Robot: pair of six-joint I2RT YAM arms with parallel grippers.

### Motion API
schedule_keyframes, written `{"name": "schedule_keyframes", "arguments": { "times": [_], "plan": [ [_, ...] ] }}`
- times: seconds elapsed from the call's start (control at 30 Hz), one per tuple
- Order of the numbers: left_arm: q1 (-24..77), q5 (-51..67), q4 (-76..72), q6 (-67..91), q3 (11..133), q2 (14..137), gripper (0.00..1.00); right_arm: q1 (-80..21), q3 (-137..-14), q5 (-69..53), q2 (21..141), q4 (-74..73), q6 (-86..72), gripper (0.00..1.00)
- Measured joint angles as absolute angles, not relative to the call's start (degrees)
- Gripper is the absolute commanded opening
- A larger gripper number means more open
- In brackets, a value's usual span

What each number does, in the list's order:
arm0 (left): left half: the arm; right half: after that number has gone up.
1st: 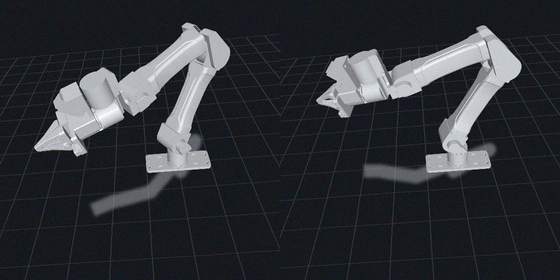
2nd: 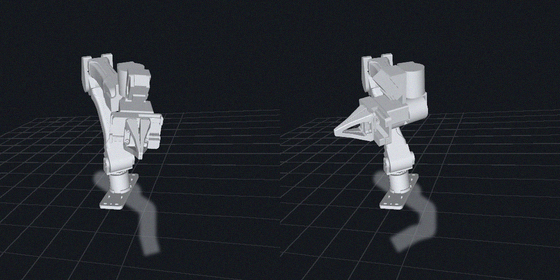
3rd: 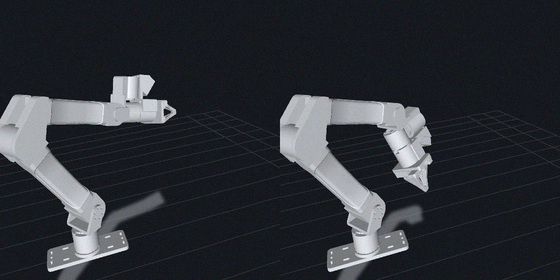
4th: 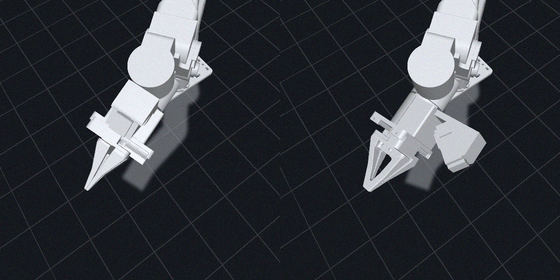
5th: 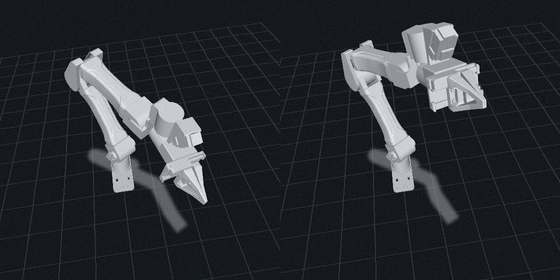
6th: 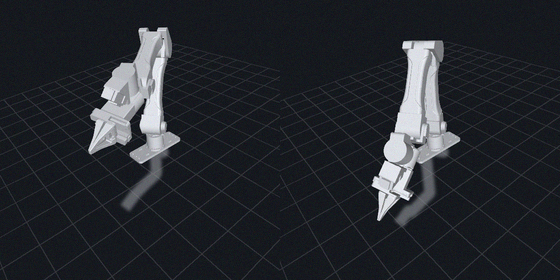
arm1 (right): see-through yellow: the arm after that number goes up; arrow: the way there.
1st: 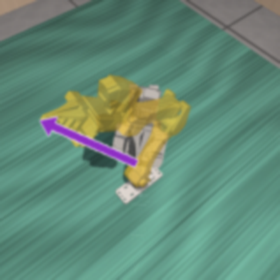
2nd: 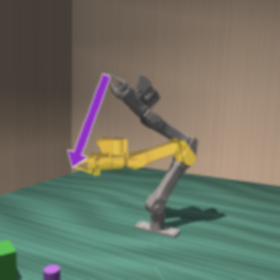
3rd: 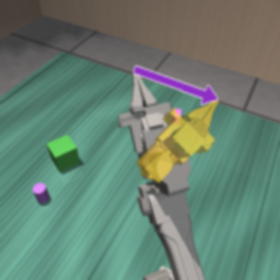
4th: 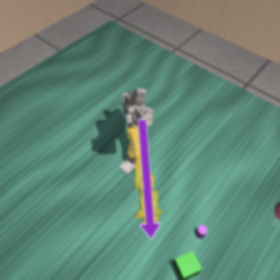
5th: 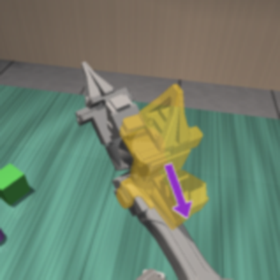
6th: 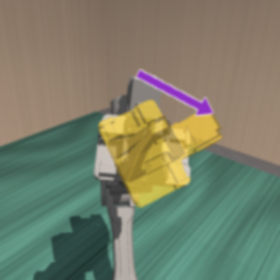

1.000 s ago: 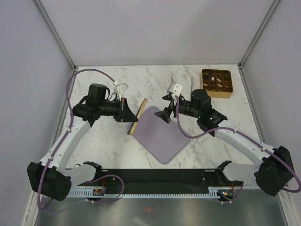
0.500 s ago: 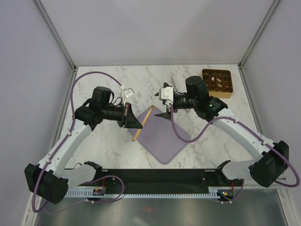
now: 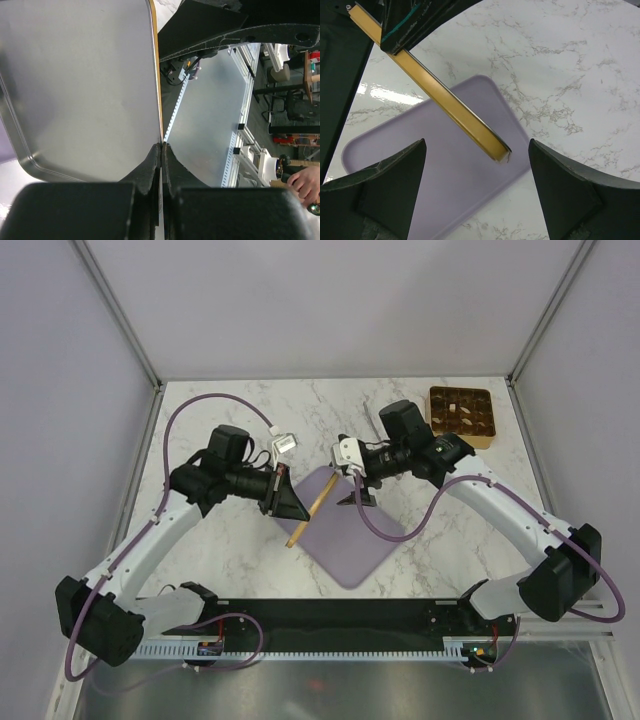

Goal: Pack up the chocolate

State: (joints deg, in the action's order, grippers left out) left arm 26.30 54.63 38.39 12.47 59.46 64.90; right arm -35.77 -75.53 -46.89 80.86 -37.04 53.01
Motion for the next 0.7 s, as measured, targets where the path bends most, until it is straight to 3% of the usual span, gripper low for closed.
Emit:
{"name": "schedule_keyframes", "arguments": {
  "times": [0.27,0.33,0.37,0.47,0.63,0.7],
  "plan": [
    [26.74,55.88,38.20,11.75,59.46,67.31,0.02,-35.77,-75.88,-47.51,81.97,-40.16,55.07,0.80],
    [26.94,56.10,38.09,11.44,59.48,67.92,0.02,-35.77,-75.90,-47.79,82.46,-40.80,55.68,0.62],
    [27.09,56.12,38.04,11.31,59.48,68.18,0.02,-35.77,-75.90,-47.88,82.61,-41.10,55.92,0.48],
    [27.51,56.66,38.22,10.87,59.57,68.66,0.02,-35.51,-76.49,-47.97,83.24,-41.52,56.25,0.30],
    [27.14,55.59,38.76,10.15,60.12,68.82,0.03,-35.14,-77.01,-47.59,83.74,-44.01,56.62,0.13],
    [27.27,53.95,38.94,10.15,60.62,68.79,0.14,-34.89,-77.03,-47.42,83.74,-43.99,56.62,0.06]
  ]
}}
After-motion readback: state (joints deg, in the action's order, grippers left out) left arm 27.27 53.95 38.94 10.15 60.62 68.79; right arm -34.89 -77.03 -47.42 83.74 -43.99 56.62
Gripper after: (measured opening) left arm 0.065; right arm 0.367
